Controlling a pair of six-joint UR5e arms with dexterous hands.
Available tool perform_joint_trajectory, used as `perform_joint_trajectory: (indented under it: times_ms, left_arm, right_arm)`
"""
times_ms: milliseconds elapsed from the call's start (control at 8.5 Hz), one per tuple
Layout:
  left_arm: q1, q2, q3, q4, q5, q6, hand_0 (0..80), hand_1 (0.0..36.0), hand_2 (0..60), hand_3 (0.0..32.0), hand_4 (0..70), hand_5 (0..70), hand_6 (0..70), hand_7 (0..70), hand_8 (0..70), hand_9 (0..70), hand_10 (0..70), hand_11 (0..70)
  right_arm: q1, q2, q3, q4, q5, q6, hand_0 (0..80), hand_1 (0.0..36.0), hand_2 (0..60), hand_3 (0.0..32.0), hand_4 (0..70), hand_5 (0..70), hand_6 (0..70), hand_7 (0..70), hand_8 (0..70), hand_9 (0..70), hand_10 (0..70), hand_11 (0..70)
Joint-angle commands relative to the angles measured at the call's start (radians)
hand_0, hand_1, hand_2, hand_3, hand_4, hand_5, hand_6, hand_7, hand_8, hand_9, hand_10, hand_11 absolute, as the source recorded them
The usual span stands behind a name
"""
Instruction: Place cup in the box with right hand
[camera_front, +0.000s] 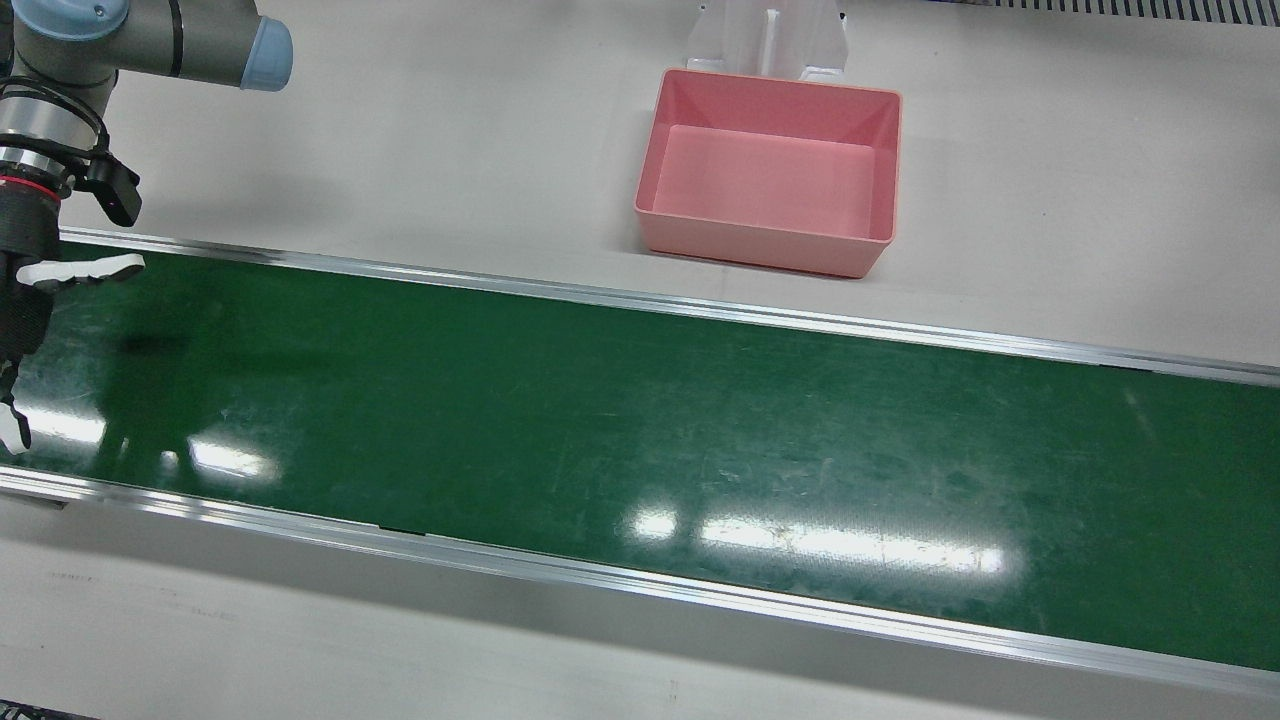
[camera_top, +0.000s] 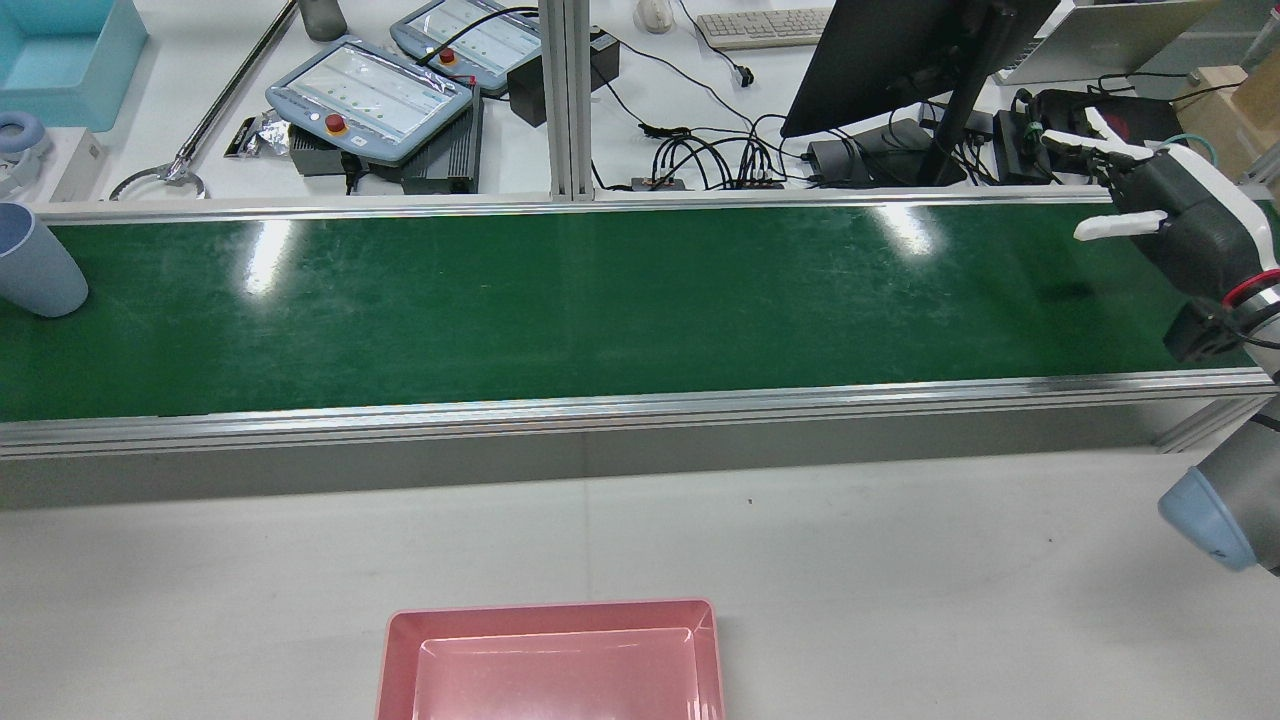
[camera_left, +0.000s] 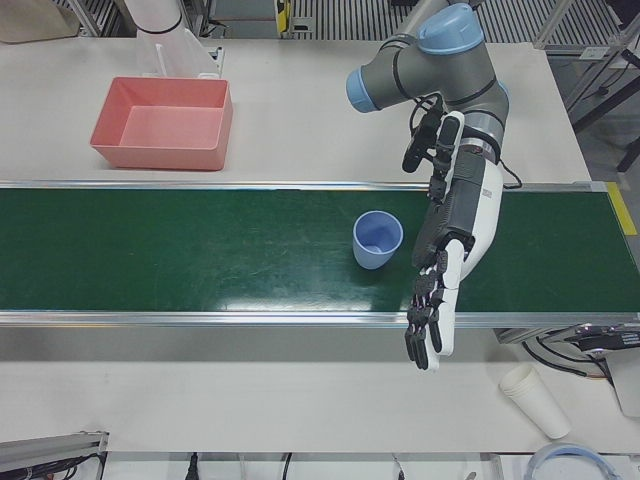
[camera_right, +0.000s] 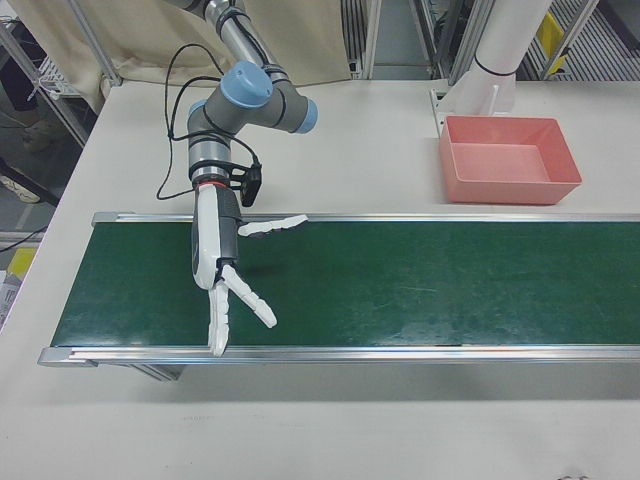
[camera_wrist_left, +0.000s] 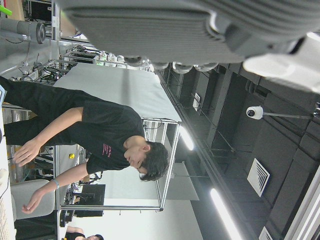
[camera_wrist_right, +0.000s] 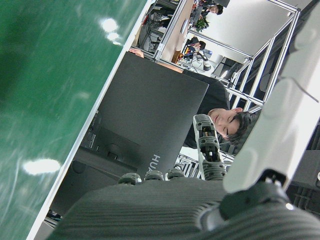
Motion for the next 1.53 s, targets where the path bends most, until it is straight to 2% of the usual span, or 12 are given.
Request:
perform_joint_trajectory:
  times_ms: [0, 235, 353, 706, 824, 941, 1059, 1176, 1412]
  left_arm:
    - [0.001, 0.002, 0.000, 0.001, 0.000, 0.000, 0.0, 0.0, 0.0, 0.0, 0.0, 0.0, 0.0, 0.0, 0.0, 0.0, 0.0, 0.0]
    - [0.000, 0.000, 0.000, 0.001, 0.001, 0.000, 0.0, 0.0, 0.0, 0.0, 0.0, 0.0, 0.0, 0.0, 0.0, 0.0, 0.0, 0.0]
    - [0.001, 0.000, 0.000, 0.001, 0.000, 0.000, 0.0, 0.0, 0.0, 0.0, 0.0, 0.0, 0.0, 0.0, 0.0, 0.0, 0.0, 0.0]
    - [0.001, 0.000, 0.000, 0.001, 0.000, 0.000, 0.0, 0.0, 0.0, 0.0, 0.0, 0.0, 0.0, 0.0, 0.0, 0.0, 0.0, 0.0]
    - [0.001, 0.000, 0.000, -0.001, 0.000, 0.000, 0.0, 0.0, 0.0, 0.0, 0.0, 0.0, 0.0, 0.0, 0.0, 0.0, 0.0, 0.0]
    - [0.001, 0.000, 0.000, -0.001, 0.000, 0.000, 0.0, 0.0, 0.0, 0.0, 0.0, 0.0, 0.0, 0.0, 0.0, 0.0, 0.0, 0.0]
    - [0.001, 0.002, 0.000, -0.001, 0.000, 0.000, 0.0, 0.0, 0.0, 0.0, 0.0, 0.0, 0.0, 0.0, 0.0, 0.0, 0.0, 0.0]
    - [0.000, 0.000, 0.000, -0.001, 0.000, 0.000, 0.0, 0.0, 0.0, 0.0, 0.0, 0.0, 0.0, 0.0, 0.0, 0.0, 0.0, 0.0]
    - [0.000, 0.000, 0.000, -0.001, 0.001, 0.000, 0.0, 0.0, 0.0, 0.0, 0.0, 0.0, 0.0, 0.0, 0.0, 0.0, 0.0, 0.0]
  right_arm:
    - [-0.001, 0.002, 0.003, 0.013, 0.002, 0.006, 48.9, 8.2, 0.0, 0.0, 8.2, 2.8, 0.0, 0.0, 0.0, 0.0, 0.0, 0.0]
    - [-0.001, 0.002, 0.007, 0.016, 0.004, 0.007, 49.0, 8.8, 0.0, 0.0, 9.3, 2.9, 0.8, 0.0, 0.0, 0.0, 0.0, 0.0]
    - [-0.001, 0.002, 0.006, 0.016, 0.004, 0.007, 48.2, 10.9, 5.2, 0.0, 6.8, 3.0, 0.6, 0.0, 0.0, 0.0, 0.0, 0.0]
    - [-0.004, 0.001, 0.000, 0.053, 0.008, 0.007, 48.6, 9.1, 0.0, 0.0, 8.2, 3.1, 0.6, 0.0, 0.0, 0.0, 0.0, 0.0]
    - [-0.005, 0.001, -0.001, 0.059, 0.008, 0.007, 47.7, 11.0, 5.5, 0.0, 6.1, 3.2, 0.5, 0.0, 0.0, 0.0, 0.0, 0.0]
    - [-0.011, 0.001, 0.001, 0.058, 0.008, 0.006, 48.2, 10.1, 2.8, 0.0, 6.3, 3.3, 0.6, 0.0, 0.0, 0.0, 0.0, 0.0]
    - [-0.019, 0.001, 0.000, 0.056, 0.008, 0.001, 47.3, 11.8, 8.0, 0.0, 4.9, 3.3, 0.6, 0.0, 0.0, 0.0, 0.0, 0.0]
    - [-0.027, 0.002, -0.002, 0.056, 0.008, 0.001, 48.4, 9.3, 2.4, 0.0, 6.3, 3.1, 0.2, 0.0, 0.0, 0.0, 0.0, 0.0]
    - [-0.059, 0.004, -0.005, 0.054, 0.013, 0.001, 48.7, 9.7, 2.3, 0.0, 5.3, 3.2, 0.0, 0.0, 0.0, 0.0, 0.0, 0.0]
